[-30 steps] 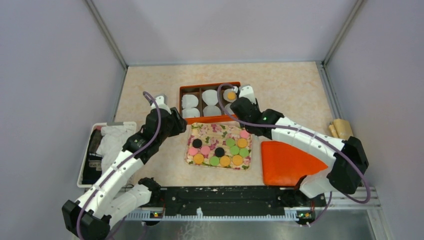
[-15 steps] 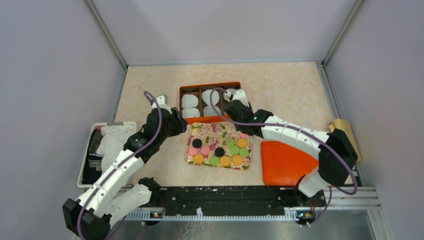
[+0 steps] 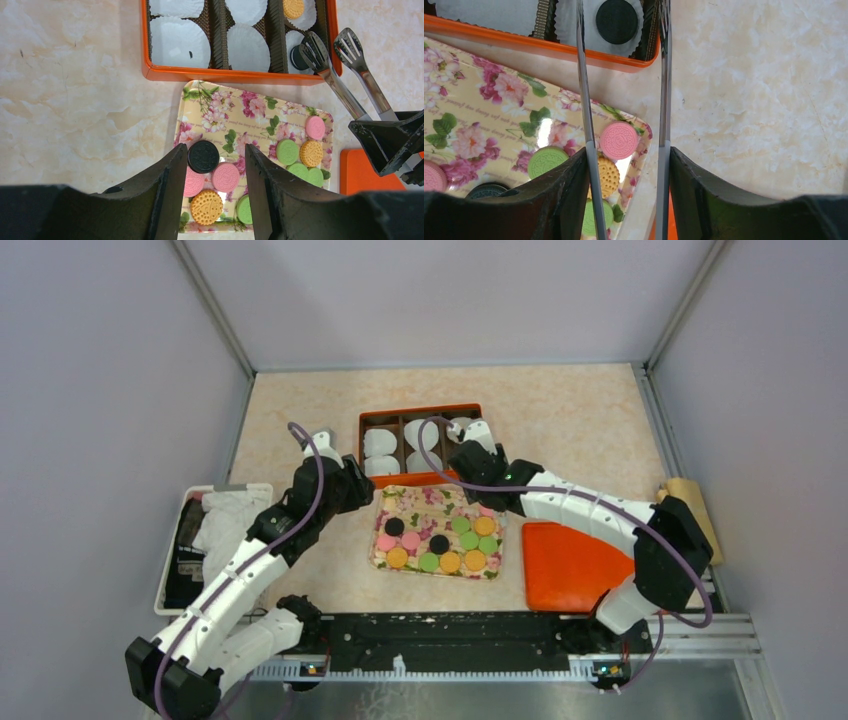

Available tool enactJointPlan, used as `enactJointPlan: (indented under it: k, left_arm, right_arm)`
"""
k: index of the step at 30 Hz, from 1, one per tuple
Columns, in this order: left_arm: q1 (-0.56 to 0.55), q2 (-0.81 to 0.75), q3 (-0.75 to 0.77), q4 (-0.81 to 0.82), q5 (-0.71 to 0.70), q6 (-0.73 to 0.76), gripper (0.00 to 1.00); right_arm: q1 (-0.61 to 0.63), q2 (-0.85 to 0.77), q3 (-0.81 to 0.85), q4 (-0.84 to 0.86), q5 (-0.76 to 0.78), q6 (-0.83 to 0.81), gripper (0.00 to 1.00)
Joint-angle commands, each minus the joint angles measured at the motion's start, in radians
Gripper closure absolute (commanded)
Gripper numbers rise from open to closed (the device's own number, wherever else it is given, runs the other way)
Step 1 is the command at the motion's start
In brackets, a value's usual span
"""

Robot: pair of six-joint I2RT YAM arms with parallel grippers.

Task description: Pack the cookies

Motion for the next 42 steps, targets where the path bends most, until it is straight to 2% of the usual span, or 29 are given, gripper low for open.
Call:
enactJointPlan:
  k: [1, 7, 12, 18, 22, 30, 42]
  left_arm:
    - [0.005, -0.007, -0.002, 0.023, -0.006, 0.008, 0.47]
    - [0.005, -0.005, -0.002, 0.029, -0.006, 0.008, 0.47]
    - [0.006, 0.012, 0.015, 0.030, -0.018, 0.006, 0.47]
    - [0.017, 0.060, 0.050, 0.017, -0.027, -0.007, 0.46]
    - [0.037, 0.090, 0.080, 0.008, -0.031, -0.012, 0.46]
    - [0.098, 0.096, 0.108, -0.001, 0.007, -0.011, 0.45]
    - [0.129, 0.065, 0.081, -0.005, 0.038, 0.002, 0.45]
  right_arm:
    - [-0.004, -0.016, 0.029, 0.040, 0.019, 0.000, 0.46]
    - [0.033, -0.113, 0.033, 0.013, -0.014, 0.004, 0.50]
    - [0.141, -0.186, 0.043, -0.044, -0.024, 0.013, 0.51]
    - [0.310, -0.170, 0.019, -0.093, -0.070, 0.058, 0.49]
    - [0.371, -0.128, -0.032, -0.061, -0.122, 0.093, 0.48]
    - [0.391, -0.042, -0.075, 0.057, -0.217, 0.117, 0.45]
    - [0.411, -0.018, -0.039, 0.090, -0.306, 0.128, 0.44]
